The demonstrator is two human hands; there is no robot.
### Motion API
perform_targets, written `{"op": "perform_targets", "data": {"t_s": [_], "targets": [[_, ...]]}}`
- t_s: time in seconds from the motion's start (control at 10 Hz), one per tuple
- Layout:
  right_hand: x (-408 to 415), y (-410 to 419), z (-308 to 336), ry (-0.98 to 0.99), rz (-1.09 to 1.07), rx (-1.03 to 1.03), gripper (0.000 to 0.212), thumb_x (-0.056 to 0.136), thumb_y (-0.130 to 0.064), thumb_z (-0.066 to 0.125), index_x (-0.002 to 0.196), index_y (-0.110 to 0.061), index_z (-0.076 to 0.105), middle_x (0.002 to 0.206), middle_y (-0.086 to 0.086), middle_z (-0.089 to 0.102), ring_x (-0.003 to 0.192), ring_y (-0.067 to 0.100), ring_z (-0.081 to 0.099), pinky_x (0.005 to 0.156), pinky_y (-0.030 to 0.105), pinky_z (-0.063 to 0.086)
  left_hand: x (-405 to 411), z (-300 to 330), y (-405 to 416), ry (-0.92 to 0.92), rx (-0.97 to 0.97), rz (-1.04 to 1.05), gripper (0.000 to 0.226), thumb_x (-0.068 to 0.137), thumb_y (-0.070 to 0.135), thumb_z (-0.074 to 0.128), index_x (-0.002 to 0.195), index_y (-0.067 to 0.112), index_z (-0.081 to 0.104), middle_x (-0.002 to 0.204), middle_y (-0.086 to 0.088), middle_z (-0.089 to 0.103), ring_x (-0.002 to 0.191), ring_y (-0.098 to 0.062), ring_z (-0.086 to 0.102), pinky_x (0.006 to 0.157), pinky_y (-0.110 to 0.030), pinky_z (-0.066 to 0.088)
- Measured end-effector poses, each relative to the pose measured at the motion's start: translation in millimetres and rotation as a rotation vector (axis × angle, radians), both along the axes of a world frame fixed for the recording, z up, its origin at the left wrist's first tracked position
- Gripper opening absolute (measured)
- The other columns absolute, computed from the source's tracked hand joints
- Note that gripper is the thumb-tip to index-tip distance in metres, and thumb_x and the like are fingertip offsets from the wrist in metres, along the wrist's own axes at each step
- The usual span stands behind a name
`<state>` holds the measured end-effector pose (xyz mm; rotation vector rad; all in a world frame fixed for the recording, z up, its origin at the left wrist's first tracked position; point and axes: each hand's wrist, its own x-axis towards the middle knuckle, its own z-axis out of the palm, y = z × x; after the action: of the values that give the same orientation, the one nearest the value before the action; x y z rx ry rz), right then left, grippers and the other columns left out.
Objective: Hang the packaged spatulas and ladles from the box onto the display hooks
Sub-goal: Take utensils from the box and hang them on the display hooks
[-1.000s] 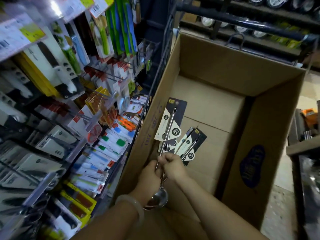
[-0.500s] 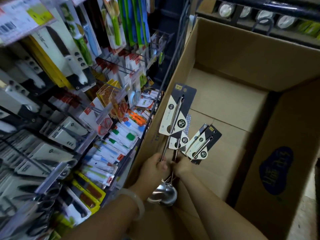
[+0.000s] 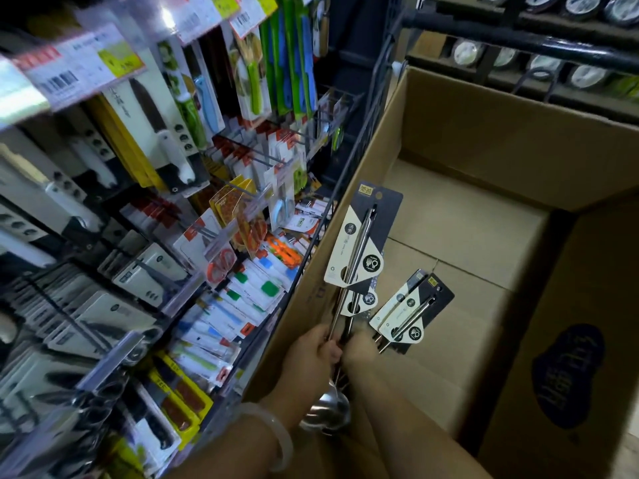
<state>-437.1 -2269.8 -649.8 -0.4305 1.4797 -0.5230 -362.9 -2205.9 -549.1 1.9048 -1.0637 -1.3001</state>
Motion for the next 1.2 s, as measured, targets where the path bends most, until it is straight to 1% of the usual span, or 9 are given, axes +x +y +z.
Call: {"op": "perform_targets", "data": {"t_s": [0.1,0.2,0.3,0.6,0.7,0.9,1.0,1.1,1.2], "targets": [[-17.2,5.0,-17.8,0.410,0.403,-0.224,0.015,0.088,-0.015,0.055,0.099,-0.009,0.064,0.093,0.006,0.070,0.084,0.022,0.058,0.071,0.031,0.049,5.1,0.6,3.6,-0.019,-0.022,0.022,0.028,0.092,0.001,0.041,0.077,0.023,0.050,0.077,-0.001,0.059,0.075,-0.011,0.056,0.062,-0.009,0.044],[-32.9,-1.4,3.5,0.468,0.376,-0.319,0.020,0.084,-0.011,0.064,0.067,-0.015,0.054,0.066,0.010,0.059,0.070,0.026,0.056,0.072,0.043,0.050,9.5,2.9,4.9,-0.036,-0.038,0.023,0.018,0.092,0.001,0.040,0.089,0.014,0.052,0.084,-0.007,0.060,0.084,-0.019,0.056,0.070,-0.024,0.043],[-52.4,-6.2,31.0,0.460,0.345,-0.437,0.035,0.087,-0.012,0.059,0.061,-0.021,0.038,0.059,0.006,0.045,0.060,0.023,0.049,0.063,0.043,0.045,5.3,13.7,4.0,-0.047,-0.070,0.015,0.018,0.094,0.005,0.040,0.103,0.007,0.056,0.085,-0.005,0.058,0.082,-0.016,0.055,0.065,-0.021,0.042],[-28.7,5.9,173.1,0.498,0.535,-0.892,0.016,0.093,-0.016,0.053,0.078,-0.017,0.046,0.068,0.011,0.058,0.077,0.040,0.063,0.074,0.052,0.052,28.2,85.3,34.0,0.034,-0.333,0.211,0.029,0.093,0.000,0.037,0.076,0.021,0.047,0.070,0.005,0.053,0.071,-0.014,0.055,0.060,-0.007,0.044],[15.4,32.1,219.3,0.506,0.679,-1.083,0.011,0.093,-0.016,0.052,0.095,-0.005,0.054,0.083,0.020,0.061,0.081,0.037,0.059,0.076,0.042,0.046,66.1,116.5,70.2,-0.007,-0.440,0.305,0.031,0.096,0.007,0.036,0.075,0.028,0.045,0.071,0.003,0.055,0.073,-0.016,0.058,0.070,-0.017,0.048],[120.8,146.3,292.3,0.373,0.930,-1.393,0.016,0.094,-0.017,0.051,0.089,-0.001,0.049,0.069,0.015,0.050,0.071,0.031,0.050,0.071,0.043,0.040,148.8,176.8,207.3,-0.072,-0.632,0.552,0.022,0.097,0.000,0.031,0.085,0.012,0.045,0.069,-0.001,0.049,0.065,-0.012,0.051,0.061,-0.013,0.046],[170.6,232.7,318.1,0.240,1.016,-1.464,0.018,0.093,-0.014,0.052,0.100,0.002,0.054,0.074,0.016,0.054,0.072,0.025,0.050,0.072,0.040,0.039,179.2,193.5,306.3,-0.122,-0.665,0.726,0.033,0.096,-0.001,0.032,0.074,0.021,0.043,0.069,-0.002,0.050,0.064,-0.014,0.051,0.067,-0.023,0.047],[213.0,336.3,333.6,0.068,1.138,-1.516,0.007,0.093,-0.012,0.052,0.095,-0.008,0.057,0.072,0.015,0.057,0.072,0.026,0.052,0.070,0.037,0.038,197.5,207.2,419.6,-0.186,-0.677,0.904,0.032,0.096,-0.001,0.034,0.073,0.020,0.043,0.067,-0.004,0.049,0.063,-0.014,0.049,0.067,-0.021,0.048],[247.4,446.8,344.3,-0.066,1.280,-1.541,0.030,0.093,-0.013,0.051,0.070,-0.027,0.037,0.060,-0.001,0.045,0.065,0.022,0.044,0.060,0.031,0.029,207.1,218.3,537.9,-0.279,-0.665,1.074,0.028,0.096,0.002,0.035,0.073,0.016,0.043,0.067,-0.002,0.048,0.065,-0.012,0.050,0.059,-0.007,0.045]]}}
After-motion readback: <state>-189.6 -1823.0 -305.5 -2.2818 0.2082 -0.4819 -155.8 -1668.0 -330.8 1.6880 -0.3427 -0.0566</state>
